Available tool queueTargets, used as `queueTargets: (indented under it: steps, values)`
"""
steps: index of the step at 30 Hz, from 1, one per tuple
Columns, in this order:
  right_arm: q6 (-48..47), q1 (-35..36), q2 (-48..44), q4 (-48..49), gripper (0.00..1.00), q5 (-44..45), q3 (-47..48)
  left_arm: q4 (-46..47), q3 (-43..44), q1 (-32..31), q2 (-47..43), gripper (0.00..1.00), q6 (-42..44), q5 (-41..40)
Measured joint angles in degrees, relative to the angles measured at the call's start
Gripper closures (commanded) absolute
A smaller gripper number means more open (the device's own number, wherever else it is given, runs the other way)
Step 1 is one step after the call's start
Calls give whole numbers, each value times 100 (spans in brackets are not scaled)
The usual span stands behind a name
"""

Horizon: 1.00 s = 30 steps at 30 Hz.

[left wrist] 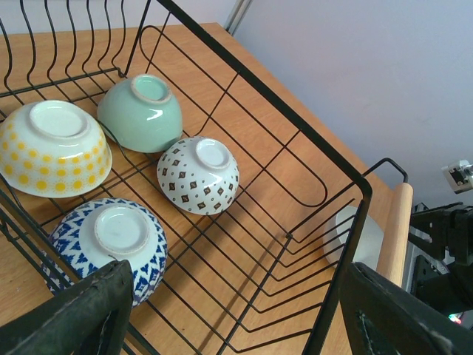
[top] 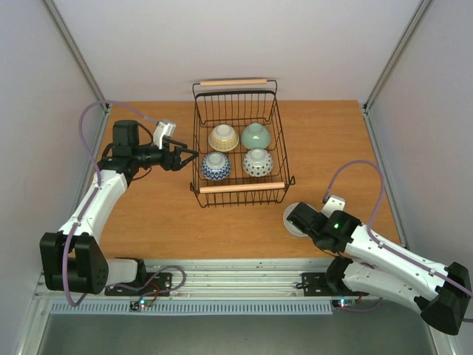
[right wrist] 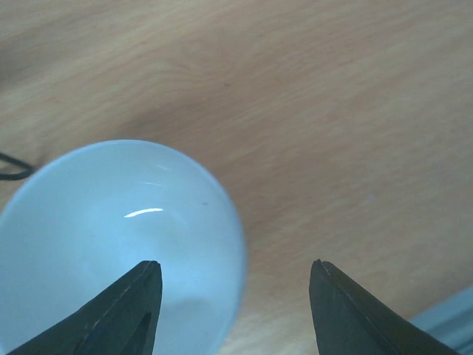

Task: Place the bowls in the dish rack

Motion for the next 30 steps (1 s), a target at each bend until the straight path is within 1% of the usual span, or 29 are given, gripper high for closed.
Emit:
queueTargets:
  steps: [3, 6, 14, 16, 17, 23, 24, 27, 30]
  values:
    - [328, 0, -153, -400, 46, 57, -66, 2, 0, 0, 0, 23, -2, 0]
    - [424, 0, -275, -470, 47, 37, -216, 2, 0, 0, 0, 23, -2, 0]
    - [393, 0, -83, -129, 48, -129, -411, 0, 0, 0, -2, 23, -2, 0]
    - [315, 0, 35, 76, 50, -192, -490, 0, 0, 0, -2, 23, 0, 0]
    - [282, 0, 85, 184, 53, -227, -533, 0, 0, 0, -2, 23, -2, 0]
    - [122, 0, 424, 658, 86, -378, -678, 0, 0, 0, -2, 23, 0, 0]
    - [111, 0, 435, 704, 90, -393, -695, 0, 0, 0, -2, 23, 0, 0]
    - [76, -2, 398, 737, 98, -363, -710, 0, 0, 0, -2, 23, 0, 0]
    - [109, 11, 190, 765, 99, -339, -699, 0, 0, 0, -2, 23, 0, 0]
